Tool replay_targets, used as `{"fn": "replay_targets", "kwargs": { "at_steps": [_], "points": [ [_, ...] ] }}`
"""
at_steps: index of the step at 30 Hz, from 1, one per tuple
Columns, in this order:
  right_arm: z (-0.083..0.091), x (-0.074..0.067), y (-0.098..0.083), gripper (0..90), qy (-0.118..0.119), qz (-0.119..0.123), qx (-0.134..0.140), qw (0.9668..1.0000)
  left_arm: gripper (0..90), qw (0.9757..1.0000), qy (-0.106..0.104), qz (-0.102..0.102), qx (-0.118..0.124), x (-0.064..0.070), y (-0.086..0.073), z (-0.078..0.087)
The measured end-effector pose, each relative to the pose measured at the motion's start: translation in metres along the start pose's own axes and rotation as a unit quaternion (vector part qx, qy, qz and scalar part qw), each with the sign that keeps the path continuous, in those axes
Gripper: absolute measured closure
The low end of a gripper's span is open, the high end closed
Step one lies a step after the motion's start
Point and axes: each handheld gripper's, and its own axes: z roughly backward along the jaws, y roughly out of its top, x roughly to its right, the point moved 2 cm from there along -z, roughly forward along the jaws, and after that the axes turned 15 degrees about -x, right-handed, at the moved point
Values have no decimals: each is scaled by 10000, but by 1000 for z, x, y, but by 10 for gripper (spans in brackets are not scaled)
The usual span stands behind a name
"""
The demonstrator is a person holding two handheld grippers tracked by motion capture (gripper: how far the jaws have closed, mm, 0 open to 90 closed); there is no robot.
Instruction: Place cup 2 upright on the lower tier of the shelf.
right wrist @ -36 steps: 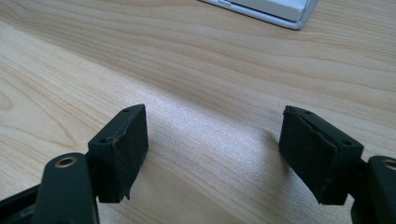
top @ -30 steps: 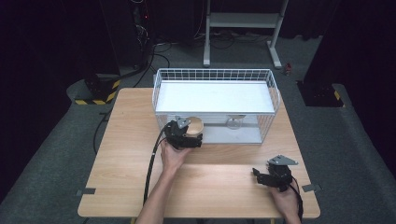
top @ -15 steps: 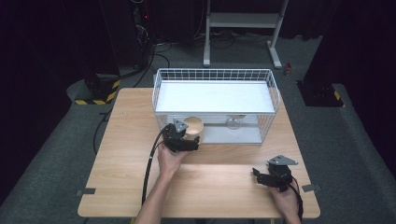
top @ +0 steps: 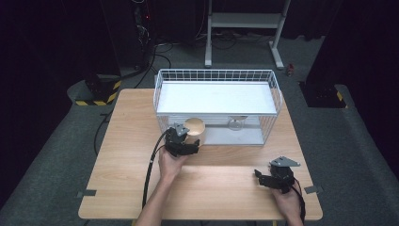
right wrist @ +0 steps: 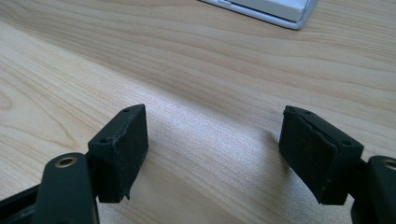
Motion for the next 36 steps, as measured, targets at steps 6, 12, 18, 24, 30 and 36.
{"fn": "replay_targets", "kwargs": {
  "at_steps": [6, 12, 18, 24, 30, 36],
  "points": [
    [0, 0, 0, 239, 0, -12, -2, 10000, 246, 9997, 126, -83, -212, 4, -2, -6],
    [0, 0, 0, 239, -2, 4, 2, 10000, 315, 9993, 300, -71, -224, 7, 1, -9],
    [0, 0, 0, 238, 2, -3, -7, 10000, 368, 9983, 535, -48, -215, 8, 4, -12],
    [0, 0, 0, 238, 3, -14, -11, 10000, 429, 9981, 563, 115, -200, 8, 9, -18],
    [0, 0, 0, 237, 6, -19, -13, 10000, 480, 9978, 611, 139, -231, 6, 9, -23],
    [0, 0, 0, 237, 2, -17, -6, 10000, 538, 9977, 553, 292, -271, 4, 10, -29]
  ]
}}
